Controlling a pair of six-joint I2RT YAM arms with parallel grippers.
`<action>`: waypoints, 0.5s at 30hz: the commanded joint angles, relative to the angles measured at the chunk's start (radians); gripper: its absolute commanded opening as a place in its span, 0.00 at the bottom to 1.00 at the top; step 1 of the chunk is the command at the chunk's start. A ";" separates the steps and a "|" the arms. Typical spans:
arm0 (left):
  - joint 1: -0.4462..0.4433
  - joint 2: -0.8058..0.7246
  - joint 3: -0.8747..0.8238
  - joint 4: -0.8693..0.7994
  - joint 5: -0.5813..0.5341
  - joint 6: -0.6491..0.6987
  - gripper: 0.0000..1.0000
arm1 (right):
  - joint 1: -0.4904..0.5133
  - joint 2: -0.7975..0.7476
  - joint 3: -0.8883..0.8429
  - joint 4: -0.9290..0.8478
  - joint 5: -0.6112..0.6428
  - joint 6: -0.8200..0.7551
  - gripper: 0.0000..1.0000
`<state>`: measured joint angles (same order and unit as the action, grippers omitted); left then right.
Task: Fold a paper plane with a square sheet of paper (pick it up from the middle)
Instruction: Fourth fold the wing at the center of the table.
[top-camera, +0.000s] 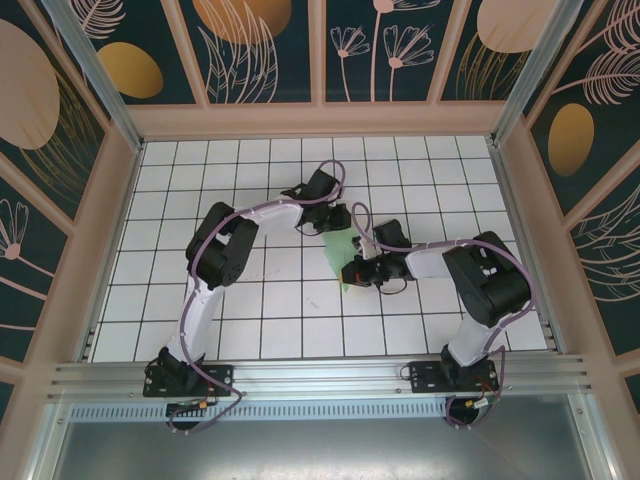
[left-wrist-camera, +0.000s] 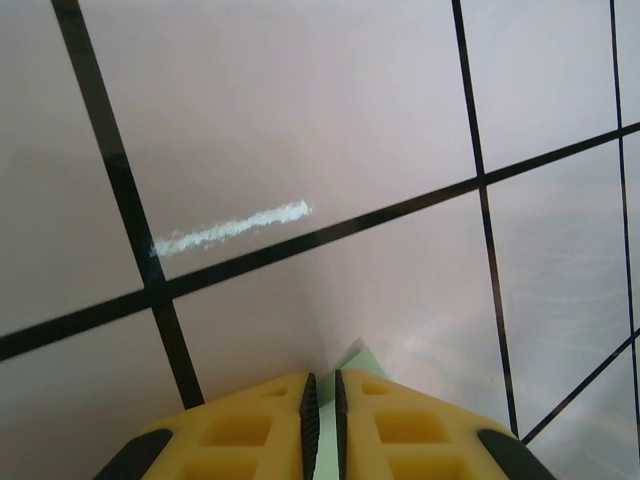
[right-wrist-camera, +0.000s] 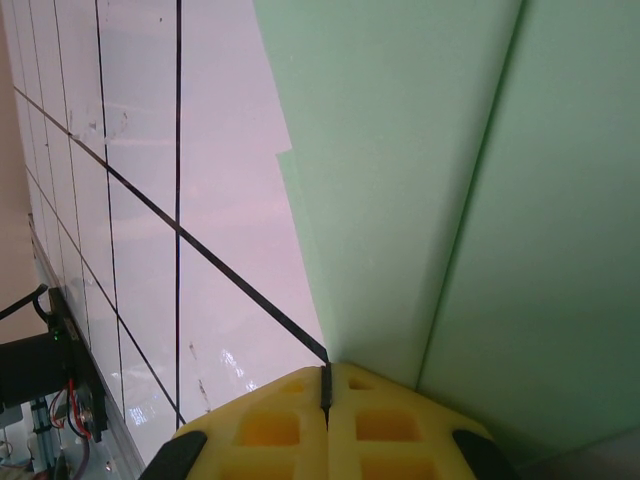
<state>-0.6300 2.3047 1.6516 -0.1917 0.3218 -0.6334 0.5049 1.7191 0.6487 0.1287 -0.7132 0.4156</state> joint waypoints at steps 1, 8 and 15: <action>0.061 0.068 0.048 0.064 -0.175 0.041 0.19 | 0.006 0.033 -0.073 -0.213 0.033 -0.026 0.00; 0.062 0.040 0.101 0.029 -0.160 0.058 0.20 | 0.003 0.045 -0.059 -0.210 0.034 -0.018 0.00; 0.061 -0.155 -0.032 0.099 -0.089 0.001 0.25 | 0.001 0.051 -0.024 -0.213 0.041 -0.015 0.00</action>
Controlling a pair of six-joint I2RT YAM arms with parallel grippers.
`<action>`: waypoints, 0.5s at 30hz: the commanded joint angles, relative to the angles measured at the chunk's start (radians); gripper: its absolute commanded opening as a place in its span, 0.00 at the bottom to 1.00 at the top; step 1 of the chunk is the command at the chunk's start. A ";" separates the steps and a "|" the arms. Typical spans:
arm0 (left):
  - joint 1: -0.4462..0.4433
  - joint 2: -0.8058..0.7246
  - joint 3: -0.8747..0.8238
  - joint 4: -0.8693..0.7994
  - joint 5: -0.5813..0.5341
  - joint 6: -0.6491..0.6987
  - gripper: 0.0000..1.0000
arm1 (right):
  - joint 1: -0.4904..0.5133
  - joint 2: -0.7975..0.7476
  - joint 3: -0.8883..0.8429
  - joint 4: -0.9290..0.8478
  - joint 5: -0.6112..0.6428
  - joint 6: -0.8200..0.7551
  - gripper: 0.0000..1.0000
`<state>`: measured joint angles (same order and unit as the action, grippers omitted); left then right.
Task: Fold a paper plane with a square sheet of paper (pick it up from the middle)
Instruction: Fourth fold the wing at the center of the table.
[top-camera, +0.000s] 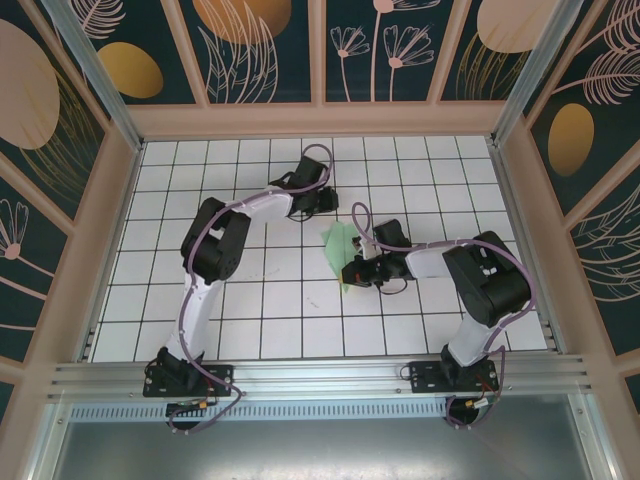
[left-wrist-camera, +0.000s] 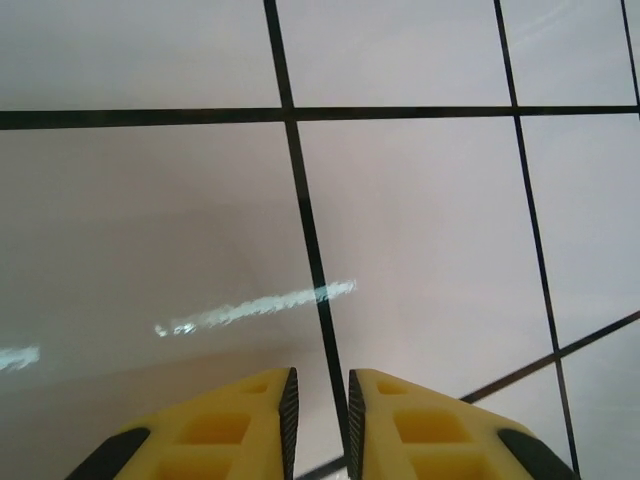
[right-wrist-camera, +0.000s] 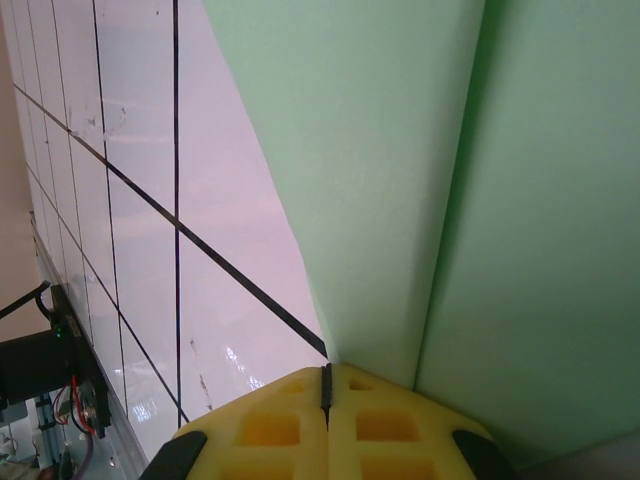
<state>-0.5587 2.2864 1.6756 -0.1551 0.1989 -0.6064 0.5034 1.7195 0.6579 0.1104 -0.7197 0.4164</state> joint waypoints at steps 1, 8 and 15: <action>-0.012 -0.171 -0.102 0.092 0.057 -0.042 0.23 | 0.003 0.050 -0.029 -0.193 0.049 -0.016 0.00; -0.036 -0.314 -0.414 0.295 0.242 -0.211 0.13 | 0.002 0.051 -0.021 -0.180 0.053 -0.006 0.00; -0.092 -0.236 -0.471 0.356 0.290 -0.256 0.12 | 0.000 0.059 -0.032 -0.157 0.050 0.005 0.00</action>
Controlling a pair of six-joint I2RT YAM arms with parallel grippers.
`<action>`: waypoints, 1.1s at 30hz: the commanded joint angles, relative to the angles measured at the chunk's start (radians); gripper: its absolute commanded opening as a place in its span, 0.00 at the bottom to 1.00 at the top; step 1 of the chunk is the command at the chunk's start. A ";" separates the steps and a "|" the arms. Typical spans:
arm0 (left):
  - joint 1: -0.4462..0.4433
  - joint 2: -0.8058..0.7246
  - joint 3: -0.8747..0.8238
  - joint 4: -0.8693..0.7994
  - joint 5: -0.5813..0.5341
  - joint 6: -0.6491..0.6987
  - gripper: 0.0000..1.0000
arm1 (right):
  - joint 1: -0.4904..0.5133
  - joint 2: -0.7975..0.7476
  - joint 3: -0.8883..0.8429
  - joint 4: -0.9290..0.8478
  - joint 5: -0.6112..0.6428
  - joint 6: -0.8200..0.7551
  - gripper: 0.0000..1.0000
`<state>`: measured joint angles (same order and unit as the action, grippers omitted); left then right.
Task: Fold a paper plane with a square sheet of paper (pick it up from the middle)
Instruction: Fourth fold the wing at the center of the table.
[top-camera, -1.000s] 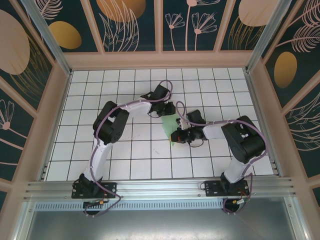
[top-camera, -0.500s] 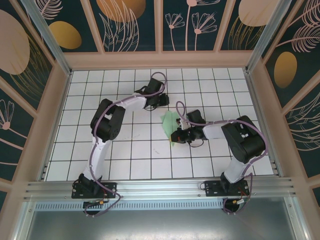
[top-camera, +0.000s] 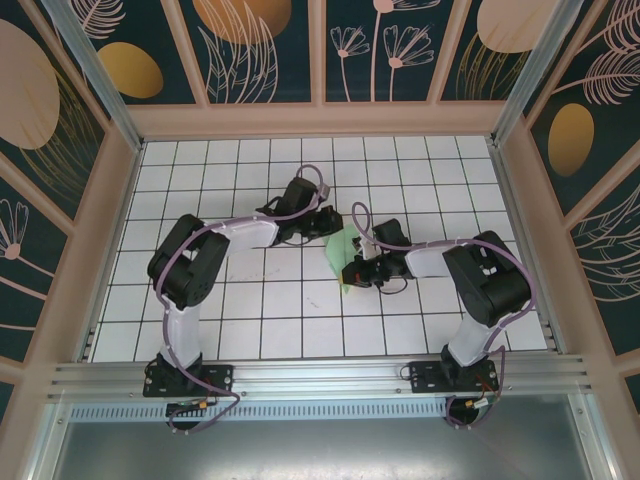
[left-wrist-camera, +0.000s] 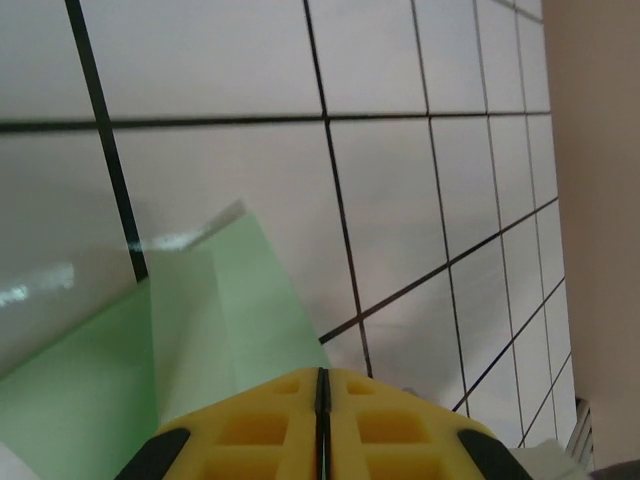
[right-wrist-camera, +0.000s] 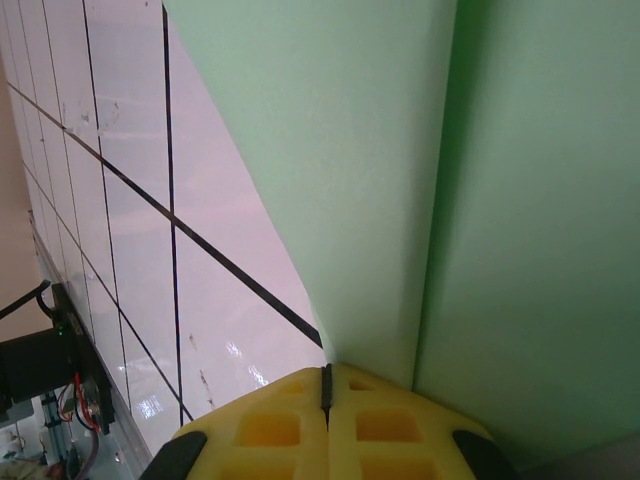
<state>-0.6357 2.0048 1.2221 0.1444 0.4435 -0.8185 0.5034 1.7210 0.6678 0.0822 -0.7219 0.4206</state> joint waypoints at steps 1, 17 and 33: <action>-0.016 0.058 -0.024 0.061 0.044 -0.048 0.12 | 0.000 0.060 -0.042 -0.129 0.052 0.003 0.00; -0.017 0.156 -0.036 -0.031 -0.064 0.040 0.11 | -0.006 0.043 -0.089 -0.133 0.080 0.053 0.00; -0.017 0.170 -0.026 -0.057 -0.072 0.066 0.10 | 0.007 -0.068 -0.009 -0.118 -0.040 0.074 0.00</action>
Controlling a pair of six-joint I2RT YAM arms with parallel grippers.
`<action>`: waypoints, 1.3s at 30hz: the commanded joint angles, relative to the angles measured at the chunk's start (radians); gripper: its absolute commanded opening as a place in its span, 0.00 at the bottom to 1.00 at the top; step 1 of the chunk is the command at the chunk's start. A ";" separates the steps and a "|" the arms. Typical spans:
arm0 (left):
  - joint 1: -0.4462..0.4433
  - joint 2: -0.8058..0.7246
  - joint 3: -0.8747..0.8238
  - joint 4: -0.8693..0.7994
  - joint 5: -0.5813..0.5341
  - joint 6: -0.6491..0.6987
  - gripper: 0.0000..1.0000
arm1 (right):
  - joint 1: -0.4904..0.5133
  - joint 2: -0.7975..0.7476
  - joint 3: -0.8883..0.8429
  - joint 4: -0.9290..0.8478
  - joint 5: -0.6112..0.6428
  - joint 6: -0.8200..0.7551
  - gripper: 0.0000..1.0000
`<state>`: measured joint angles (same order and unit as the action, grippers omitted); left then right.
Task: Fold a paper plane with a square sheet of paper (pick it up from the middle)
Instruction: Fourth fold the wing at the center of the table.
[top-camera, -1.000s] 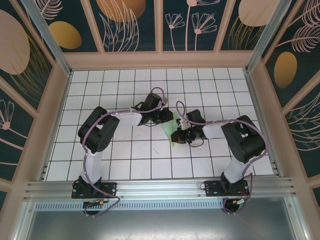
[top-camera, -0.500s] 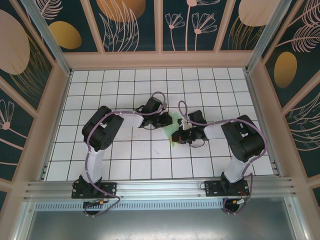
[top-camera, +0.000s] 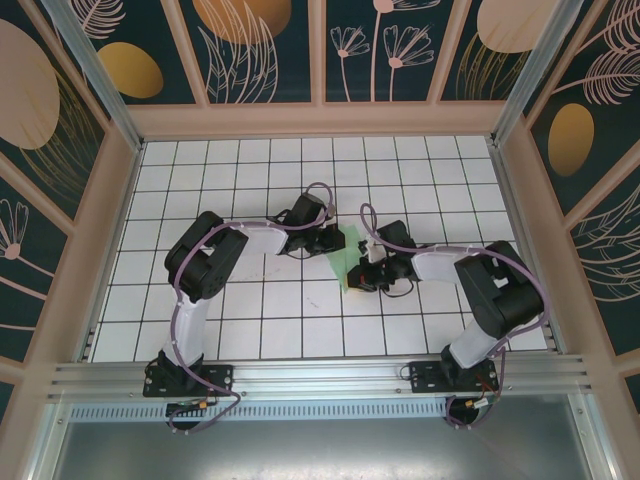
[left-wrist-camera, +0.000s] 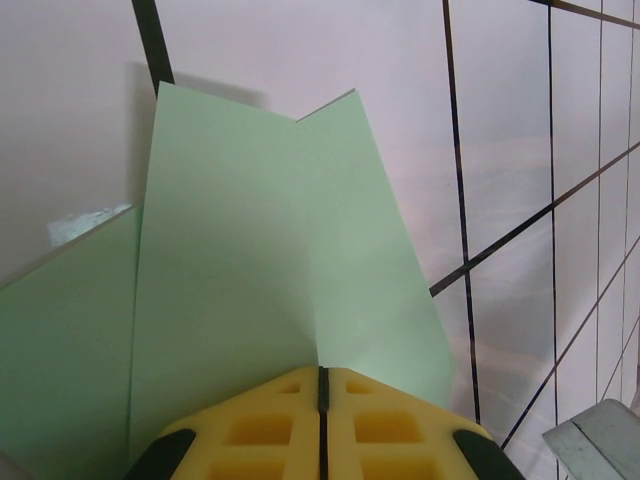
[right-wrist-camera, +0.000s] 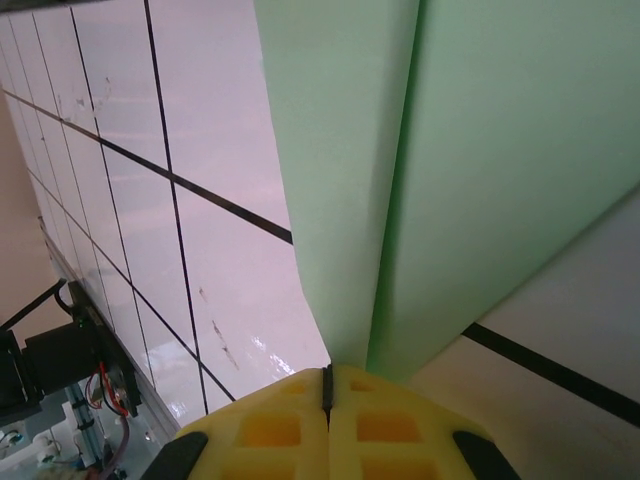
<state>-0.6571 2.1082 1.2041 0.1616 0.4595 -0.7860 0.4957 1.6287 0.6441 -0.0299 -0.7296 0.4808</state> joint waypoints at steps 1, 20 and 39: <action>0.004 0.066 -0.008 -0.074 -0.088 0.034 0.10 | 0.015 0.019 0.020 -0.011 -0.018 0.017 0.00; 0.003 0.061 -0.005 -0.077 -0.084 0.039 0.10 | 0.014 0.061 0.070 0.042 -0.009 0.063 0.00; 0.005 0.053 0.001 -0.097 -0.124 0.036 0.10 | 0.046 0.117 -0.070 -0.069 0.026 -0.001 0.00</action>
<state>-0.6605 2.1086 1.2102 0.1516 0.4423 -0.7784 0.5117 1.7088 0.6491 0.0647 -0.7345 0.4992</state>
